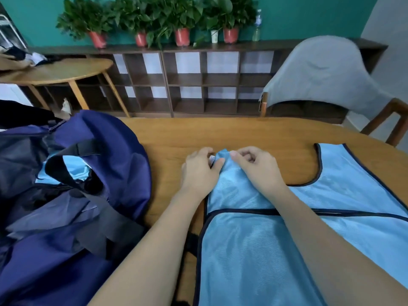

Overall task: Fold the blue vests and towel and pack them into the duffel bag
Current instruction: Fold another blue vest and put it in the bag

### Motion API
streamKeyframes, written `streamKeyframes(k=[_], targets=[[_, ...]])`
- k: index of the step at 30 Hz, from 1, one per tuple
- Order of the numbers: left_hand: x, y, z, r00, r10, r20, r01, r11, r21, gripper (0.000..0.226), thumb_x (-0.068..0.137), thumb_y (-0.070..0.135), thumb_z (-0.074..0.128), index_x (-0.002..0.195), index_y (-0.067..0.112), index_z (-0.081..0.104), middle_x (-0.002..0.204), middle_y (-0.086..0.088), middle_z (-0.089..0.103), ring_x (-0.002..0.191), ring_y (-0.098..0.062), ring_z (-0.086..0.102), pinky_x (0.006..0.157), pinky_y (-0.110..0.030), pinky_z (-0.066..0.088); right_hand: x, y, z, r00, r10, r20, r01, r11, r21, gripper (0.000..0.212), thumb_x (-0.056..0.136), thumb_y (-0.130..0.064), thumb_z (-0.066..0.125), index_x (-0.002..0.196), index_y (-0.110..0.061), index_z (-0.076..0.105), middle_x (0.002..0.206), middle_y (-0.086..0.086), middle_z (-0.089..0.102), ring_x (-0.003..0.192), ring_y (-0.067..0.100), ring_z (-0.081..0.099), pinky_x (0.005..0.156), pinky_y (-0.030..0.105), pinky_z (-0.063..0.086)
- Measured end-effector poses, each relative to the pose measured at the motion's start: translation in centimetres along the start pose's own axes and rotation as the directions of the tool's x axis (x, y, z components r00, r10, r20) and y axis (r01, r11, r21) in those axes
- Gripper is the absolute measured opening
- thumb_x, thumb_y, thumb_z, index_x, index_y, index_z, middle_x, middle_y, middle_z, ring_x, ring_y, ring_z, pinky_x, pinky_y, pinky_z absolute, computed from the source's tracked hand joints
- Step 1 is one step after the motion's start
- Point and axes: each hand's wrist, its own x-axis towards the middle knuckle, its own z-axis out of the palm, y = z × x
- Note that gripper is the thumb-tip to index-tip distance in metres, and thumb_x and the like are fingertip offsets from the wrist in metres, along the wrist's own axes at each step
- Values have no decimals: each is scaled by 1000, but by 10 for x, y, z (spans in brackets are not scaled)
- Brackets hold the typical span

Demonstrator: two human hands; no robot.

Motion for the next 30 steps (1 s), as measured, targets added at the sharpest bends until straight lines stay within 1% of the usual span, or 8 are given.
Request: streamKeyframes(k=[2,10,13,16,19,22,25,30], targets=[[3,-2,-1,1000,21,12,-21,1000,-1,45,90,46,67,129,23,61,97,2,65,106,-24,59,97,-43,47,-2,-1,-4,999,-12,-38,16,994,108,22,92,-46,69,92,-24,72,73,-8,60,59,0,50,54,12,41],[-4,5,-2,997,73,5,-73,997,30,31,97,27,61,128,20,62,88,4,66,99,-24,62,96,-44,47,-2,-3,-2,997,-77,-16,78,991,112,26,92,-51,66,89,-26,71,52,-6,55,48,7,44,48,16,36],[-11,10,-4,992,94,-84,-102,991,-88,30,99,22,60,129,19,60,75,8,61,78,-13,59,83,-30,48,-3,-8,-6,997,-53,59,34,959,281,15,91,-38,73,102,-28,73,64,-10,70,59,18,58,62,31,49],[-19,20,-7,984,35,-174,-85,954,-288,29,101,21,59,130,19,55,69,8,58,65,-4,55,67,-15,43,-1,-12,-9,988,-5,153,-71,870,489,27,87,-22,79,112,-24,72,95,-1,79,92,26,73,92,42,56],[-20,26,-7,983,-113,-147,14,837,-547,32,98,24,64,128,26,54,83,5,66,72,-1,61,75,-18,49,4,-15,-13,970,24,241,-191,692,697,37,86,-11,77,121,-15,68,115,5,75,112,26,69,105,44,51],[-16,31,-11,968,-244,52,183,552,-814,38,94,15,70,129,22,55,105,0,71,96,-15,71,90,-33,57,6,-16,-20,961,10,277,-238,544,805,42,86,-16,74,126,-9,63,121,10,72,113,30,68,102,42,52],[-9,30,-17,951,-240,194,262,296,-918,40,91,5,71,127,19,62,118,-7,71,107,-24,71,94,-39,58,7,-15,-20,953,0,304,-267,481,835,45,83,-24,72,124,-5,64,123,13,71,112,31,68,100,42,53],[-2,23,-16,942,-314,121,214,281,-936,35,88,-5,71,120,10,69,111,-5,75,108,-24,71,98,-37,56,9,-12,-16,978,33,205,-199,429,881,27,93,-17,65,114,1,66,118,21,70,118,30,66,108,39,47]])
